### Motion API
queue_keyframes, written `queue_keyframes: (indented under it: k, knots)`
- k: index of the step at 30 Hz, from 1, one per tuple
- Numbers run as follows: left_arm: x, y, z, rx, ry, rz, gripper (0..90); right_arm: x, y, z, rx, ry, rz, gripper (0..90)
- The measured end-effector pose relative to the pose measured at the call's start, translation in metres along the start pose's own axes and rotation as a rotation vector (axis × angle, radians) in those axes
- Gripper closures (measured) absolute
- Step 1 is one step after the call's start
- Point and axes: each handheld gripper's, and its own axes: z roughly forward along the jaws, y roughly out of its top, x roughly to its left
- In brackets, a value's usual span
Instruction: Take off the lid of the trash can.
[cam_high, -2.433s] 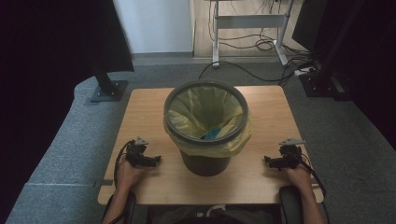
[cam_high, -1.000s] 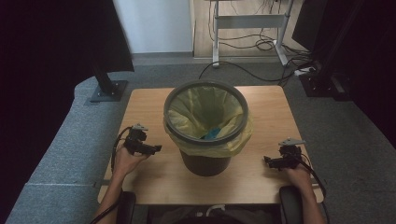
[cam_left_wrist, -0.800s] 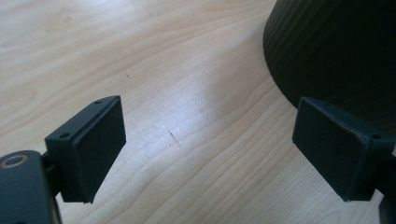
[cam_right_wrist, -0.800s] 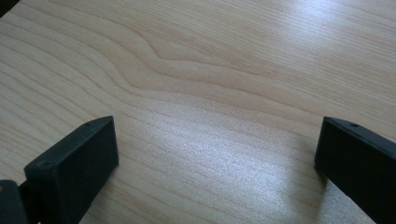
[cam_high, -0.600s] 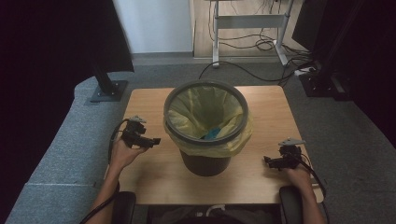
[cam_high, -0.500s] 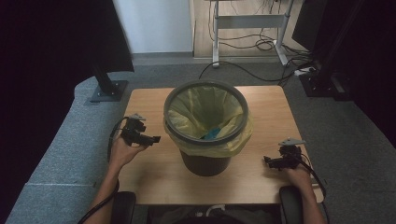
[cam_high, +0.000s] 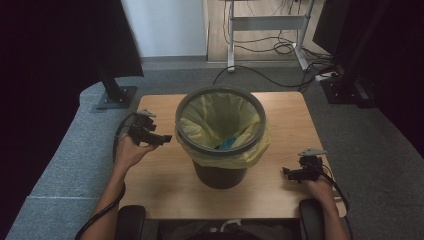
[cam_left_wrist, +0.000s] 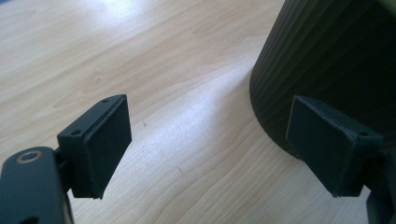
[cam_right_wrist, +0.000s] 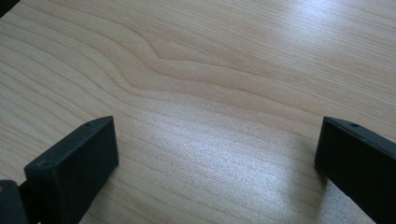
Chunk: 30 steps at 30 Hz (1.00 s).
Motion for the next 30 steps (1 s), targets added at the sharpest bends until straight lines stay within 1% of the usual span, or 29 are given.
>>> queue_keyframes:
  k: [4, 11, 15, 20, 23, 27, 30]
  knots:
    - [-0.003, 0.010, -0.007, 0.000, 0.000, 0.011, 13.7, 0.000, 0.000, 0.000, 0.000, 0.000, 0.000, 0.0]
    - [-0.006, 0.026, -0.017, 0.001, 0.022, 0.032, 13.8, 0.000, 0.000, 0.000, 0.001, 0.008, -0.007, 0.0]
    - [-0.007, 0.034, -0.025, -0.011, 0.017, 0.034, 13.8, 0.001, 0.000, 0.000, 0.001, 0.011, -0.009, 0.0]
    - [-0.008, 0.049, -0.038, -0.032, 0.031, 0.044, 13.9, 0.001, 0.000, 0.000, 0.000, 0.011, -0.009, 0.0]
    - [-0.009, 0.057, -0.046, -0.039, 0.032, 0.053, 14.1, 0.001, 0.000, 0.000, 0.000, 0.010, -0.010, 0.0]
    - [-0.012, 0.070, -0.054, -0.041, 0.038, 0.064, 14.0, 0.001, 0.000, 0.000, 0.000, 0.011, -0.009, 0.0]
    - [-0.015, 0.078, -0.059, -0.043, 0.032, 0.069, 14.3, 0.001, 0.000, 0.000, 0.000, 0.012, -0.010, 0.0]
